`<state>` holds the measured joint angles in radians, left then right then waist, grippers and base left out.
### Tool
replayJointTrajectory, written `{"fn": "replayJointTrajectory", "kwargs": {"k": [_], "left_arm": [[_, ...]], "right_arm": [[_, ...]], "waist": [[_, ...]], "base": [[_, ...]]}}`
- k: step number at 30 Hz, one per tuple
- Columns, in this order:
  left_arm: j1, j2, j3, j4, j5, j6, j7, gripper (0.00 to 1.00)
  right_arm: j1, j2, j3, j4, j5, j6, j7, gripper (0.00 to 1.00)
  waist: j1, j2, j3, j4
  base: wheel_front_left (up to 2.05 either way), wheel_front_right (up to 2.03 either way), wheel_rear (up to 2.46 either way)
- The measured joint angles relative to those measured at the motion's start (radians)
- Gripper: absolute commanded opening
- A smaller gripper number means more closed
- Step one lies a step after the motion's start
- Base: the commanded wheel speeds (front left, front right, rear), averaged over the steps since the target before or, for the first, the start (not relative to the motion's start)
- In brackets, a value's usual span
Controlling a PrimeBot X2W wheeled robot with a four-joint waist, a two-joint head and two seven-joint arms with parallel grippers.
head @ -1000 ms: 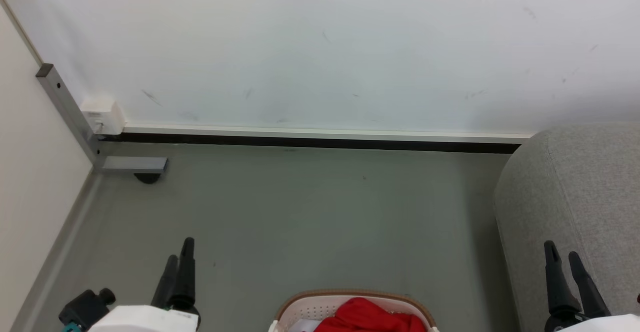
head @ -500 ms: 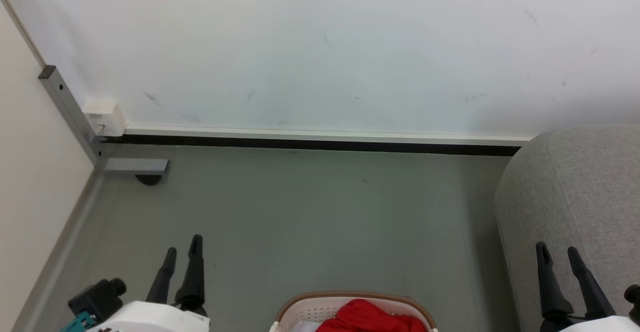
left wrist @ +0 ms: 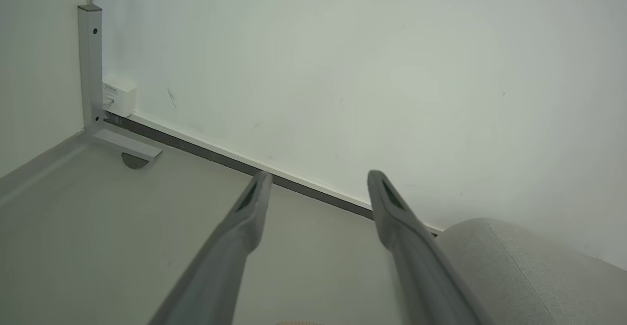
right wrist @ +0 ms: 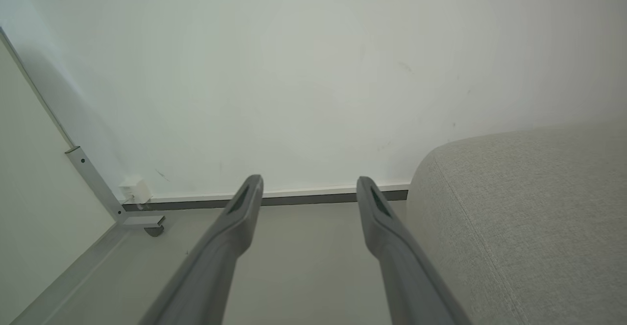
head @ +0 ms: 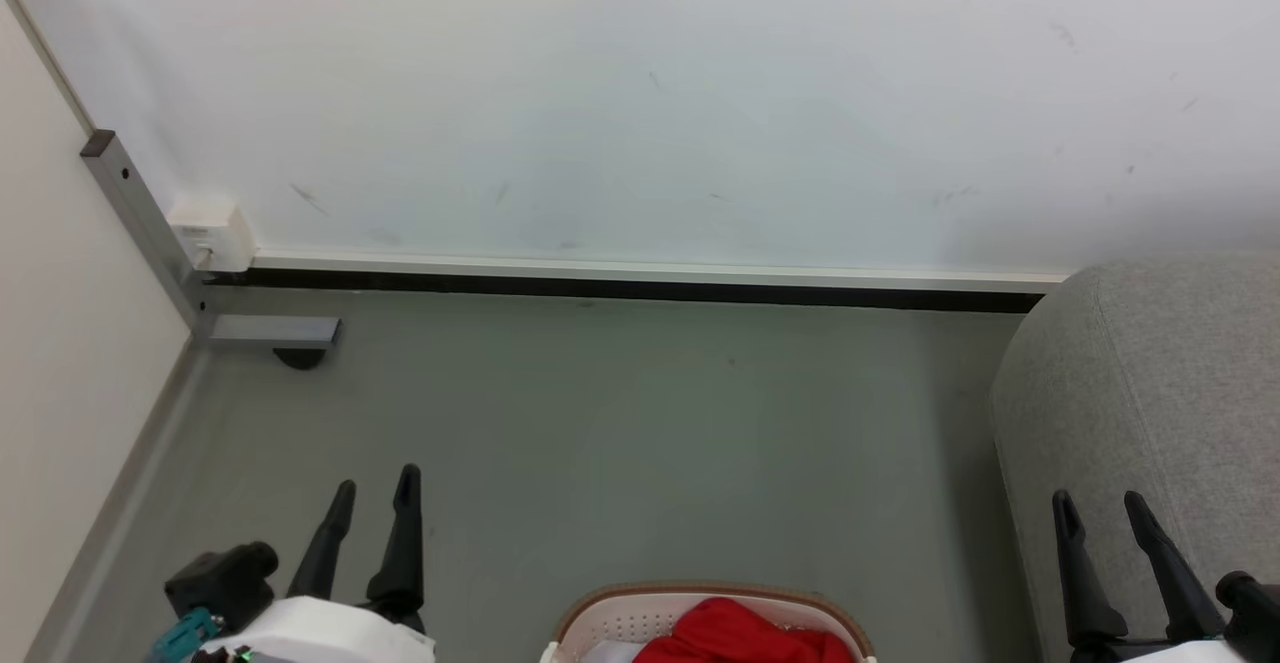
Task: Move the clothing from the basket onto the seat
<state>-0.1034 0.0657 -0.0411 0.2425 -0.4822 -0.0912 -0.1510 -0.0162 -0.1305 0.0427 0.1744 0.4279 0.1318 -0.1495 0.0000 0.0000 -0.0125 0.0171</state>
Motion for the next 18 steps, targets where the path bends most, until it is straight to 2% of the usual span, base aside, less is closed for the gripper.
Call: {"fn": "replayJointTrajectory", "kwargs": {"k": [18], "left_arm": [[-0.013, 0.020, -0.020, 0.019, 0.170, 0.010, -0.044, 1.00]], "right_arm": [[0.004, 0.009, 0.004, 0.027, -0.141, 0.000, -0.045, 1.00]], "waist": [[0.0000, 0.0000, 0.004, 0.001]], "base": [[0.00, 0.00, 0.00]]}}
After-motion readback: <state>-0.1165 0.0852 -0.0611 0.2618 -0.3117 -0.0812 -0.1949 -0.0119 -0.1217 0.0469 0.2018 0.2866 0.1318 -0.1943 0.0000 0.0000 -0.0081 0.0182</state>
